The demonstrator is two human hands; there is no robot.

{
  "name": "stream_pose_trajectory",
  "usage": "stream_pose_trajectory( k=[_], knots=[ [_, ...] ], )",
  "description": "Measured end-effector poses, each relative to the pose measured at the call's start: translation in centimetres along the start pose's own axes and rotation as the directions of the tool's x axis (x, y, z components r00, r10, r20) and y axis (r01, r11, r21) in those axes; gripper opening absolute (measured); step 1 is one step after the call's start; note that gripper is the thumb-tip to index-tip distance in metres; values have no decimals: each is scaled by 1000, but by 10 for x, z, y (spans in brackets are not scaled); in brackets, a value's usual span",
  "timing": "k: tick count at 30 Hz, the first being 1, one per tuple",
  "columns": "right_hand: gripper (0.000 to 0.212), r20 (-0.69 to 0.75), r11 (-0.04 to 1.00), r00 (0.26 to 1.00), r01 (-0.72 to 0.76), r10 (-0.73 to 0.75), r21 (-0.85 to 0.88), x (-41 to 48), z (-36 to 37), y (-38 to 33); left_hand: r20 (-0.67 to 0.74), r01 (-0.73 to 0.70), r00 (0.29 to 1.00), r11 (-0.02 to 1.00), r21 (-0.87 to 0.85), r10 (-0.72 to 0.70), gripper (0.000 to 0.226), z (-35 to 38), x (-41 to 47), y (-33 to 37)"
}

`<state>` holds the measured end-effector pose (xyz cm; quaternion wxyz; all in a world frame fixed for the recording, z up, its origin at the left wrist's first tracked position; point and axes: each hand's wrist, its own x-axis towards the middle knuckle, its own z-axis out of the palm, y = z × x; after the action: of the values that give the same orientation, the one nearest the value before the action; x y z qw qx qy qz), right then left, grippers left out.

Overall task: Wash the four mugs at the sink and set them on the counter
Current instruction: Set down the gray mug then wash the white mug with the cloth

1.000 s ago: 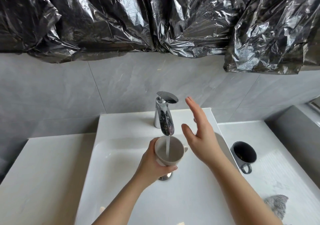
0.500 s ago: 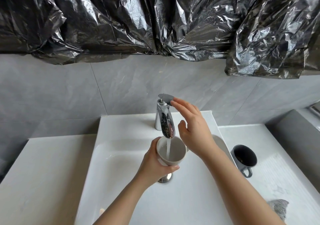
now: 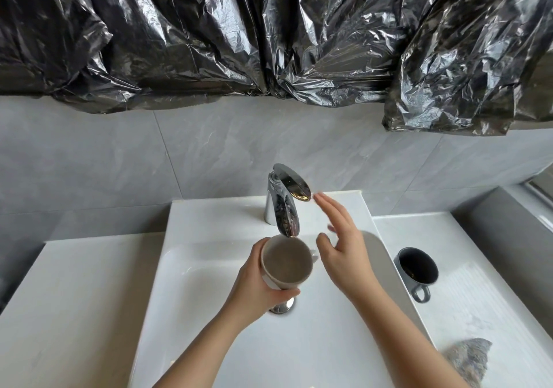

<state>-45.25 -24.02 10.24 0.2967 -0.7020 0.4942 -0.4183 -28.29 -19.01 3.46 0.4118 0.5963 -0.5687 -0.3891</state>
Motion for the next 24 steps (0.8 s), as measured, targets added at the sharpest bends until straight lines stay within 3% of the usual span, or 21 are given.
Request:
stream_pose_trajectory(
  k=[2, 4, 5, 6, 7, 9, 13, 17, 21, 24],
  knots=[
    [47, 70, 908, 929, -370, 363, 196, -17, 1, 9, 0, -79, 997, 996, 40, 79, 91, -6, -7, 1],
    [32, 404, 617, 654, -750, 639, 239, -30, 5, 17, 44, -205, 979, 973, 105, 201, 92, -13, -14, 0],
    [35, 533, 489, 532, -840, 658, 235, -34, 9, 22, 89, -269, 962, 951, 150, 258, 93, -16, -17, 0],
    [39, 608, 394, 460, -884, 647, 251, -35, 13, 26, 139, -343, 937, 917, 204, 320, 94, -19, -19, 0],
    [39, 639, 340, 437, -898, 633, 278, -35, 17, 29, 192, -424, 903, 867, 262, 384, 96, -21, -20, -3],
    [30, 628, 319, 463, -886, 626, 336, -37, 25, 32, 268, -550, 835, 746, 375, 481, 94, -22, -21, -11],
    [28, 575, 293, 614, -779, 541, 555, -47, 33, 32, 304, -657, 727, 495, 568, 616, 80, -30, -20, -14],
    [31, 548, 266, 709, -688, 444, 676, -52, 34, 28, 336, -701, 543, 196, 685, 770, 42, -33, -22, -14],
    [29, 508, 299, 765, -631, 396, 716, -52, 31, 18, 350, -666, 474, 69, 743, 808, 76, -29, -25, -16],
    [34, 468, 304, 775, -609, 424, 733, -53, 29, 14, 353, -651, 447, 27, 759, 822, 74, -27, -25, -13]
  ],
)
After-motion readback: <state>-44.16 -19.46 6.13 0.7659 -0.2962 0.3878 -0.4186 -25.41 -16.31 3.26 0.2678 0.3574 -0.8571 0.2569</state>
